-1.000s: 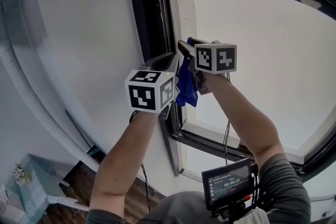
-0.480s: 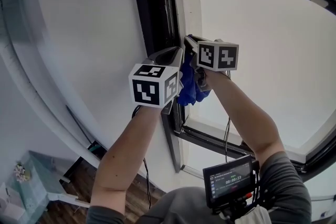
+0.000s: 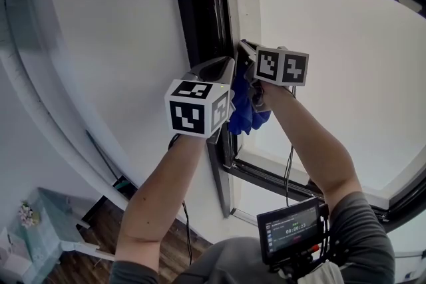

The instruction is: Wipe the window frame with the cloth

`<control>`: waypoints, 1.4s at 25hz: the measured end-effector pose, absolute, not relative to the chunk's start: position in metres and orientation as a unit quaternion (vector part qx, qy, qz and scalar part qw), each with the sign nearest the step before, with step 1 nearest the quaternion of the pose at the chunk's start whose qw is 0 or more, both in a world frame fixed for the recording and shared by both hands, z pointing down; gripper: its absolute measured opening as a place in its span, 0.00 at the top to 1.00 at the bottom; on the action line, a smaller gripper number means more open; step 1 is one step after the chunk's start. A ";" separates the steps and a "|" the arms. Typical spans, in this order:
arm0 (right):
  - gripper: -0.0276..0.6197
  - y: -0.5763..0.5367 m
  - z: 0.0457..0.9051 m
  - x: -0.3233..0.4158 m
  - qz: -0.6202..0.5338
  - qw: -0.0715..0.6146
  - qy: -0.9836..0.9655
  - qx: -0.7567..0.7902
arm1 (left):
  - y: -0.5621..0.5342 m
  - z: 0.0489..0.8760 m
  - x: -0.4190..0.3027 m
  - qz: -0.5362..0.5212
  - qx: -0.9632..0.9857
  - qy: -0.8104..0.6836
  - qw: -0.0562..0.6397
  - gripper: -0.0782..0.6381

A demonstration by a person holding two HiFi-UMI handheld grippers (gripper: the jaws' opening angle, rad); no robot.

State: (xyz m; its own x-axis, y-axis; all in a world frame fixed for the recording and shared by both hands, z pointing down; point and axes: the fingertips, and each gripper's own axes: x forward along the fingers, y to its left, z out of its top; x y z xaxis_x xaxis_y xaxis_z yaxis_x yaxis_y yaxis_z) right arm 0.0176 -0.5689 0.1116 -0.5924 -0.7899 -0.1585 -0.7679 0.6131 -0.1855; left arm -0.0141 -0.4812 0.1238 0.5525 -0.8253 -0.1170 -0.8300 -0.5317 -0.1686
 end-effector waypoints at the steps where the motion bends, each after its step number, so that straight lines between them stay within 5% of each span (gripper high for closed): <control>1: 0.92 -0.568 0.108 0.018 -0.049 0.117 0.891 -0.436 | -0.481 0.122 -0.015 0.013 -0.875 0.473 0.102 0.88; 35: 0.92 -0.545 -0.057 0.004 0.018 0.191 0.892 -0.410 | -0.482 0.004 -0.039 0.049 -0.860 0.485 0.152 0.88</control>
